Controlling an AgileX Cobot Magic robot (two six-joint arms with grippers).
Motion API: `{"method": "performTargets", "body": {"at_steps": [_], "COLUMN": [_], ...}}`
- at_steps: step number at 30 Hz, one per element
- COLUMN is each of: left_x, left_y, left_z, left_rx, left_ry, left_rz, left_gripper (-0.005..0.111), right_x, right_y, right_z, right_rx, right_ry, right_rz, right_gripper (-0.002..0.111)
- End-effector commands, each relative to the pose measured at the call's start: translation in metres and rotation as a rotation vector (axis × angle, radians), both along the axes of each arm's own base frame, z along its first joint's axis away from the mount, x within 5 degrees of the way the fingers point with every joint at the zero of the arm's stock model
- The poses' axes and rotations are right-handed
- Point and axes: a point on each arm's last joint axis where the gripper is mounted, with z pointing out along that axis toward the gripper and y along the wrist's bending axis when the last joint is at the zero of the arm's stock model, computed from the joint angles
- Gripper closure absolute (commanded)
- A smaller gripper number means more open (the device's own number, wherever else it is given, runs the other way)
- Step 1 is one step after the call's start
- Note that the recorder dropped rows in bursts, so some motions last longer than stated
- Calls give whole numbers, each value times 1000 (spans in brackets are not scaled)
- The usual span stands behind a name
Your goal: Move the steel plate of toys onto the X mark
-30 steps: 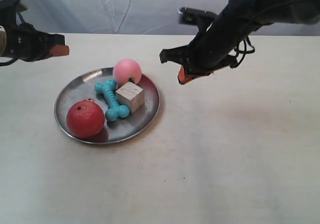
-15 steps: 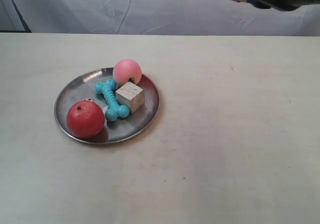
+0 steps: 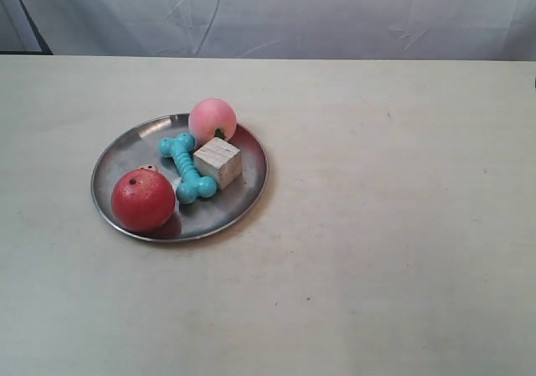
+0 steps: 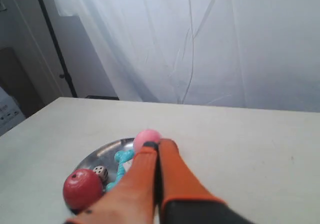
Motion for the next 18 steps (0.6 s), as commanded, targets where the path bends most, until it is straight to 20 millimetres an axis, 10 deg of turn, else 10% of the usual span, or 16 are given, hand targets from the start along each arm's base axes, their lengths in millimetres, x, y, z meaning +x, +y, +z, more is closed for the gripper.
{"method": "performTargets", "body": {"at_steps": [1,18], "left_x": [6,8], "left_y": [3,3], "left_z": [-6,-9], "left_rx": [-4,-5], "left_ry": [24,34], "left_rz": [19,19], "left_gripper": [107,107], "right_x": [-21,-25], "right_y": [-2,-11], "right_z": [-7,-14], "right_rx": [-8,40], "right_ry": [21,8], "right_rz": [44,-86], "right_gripper": [108,108]}}
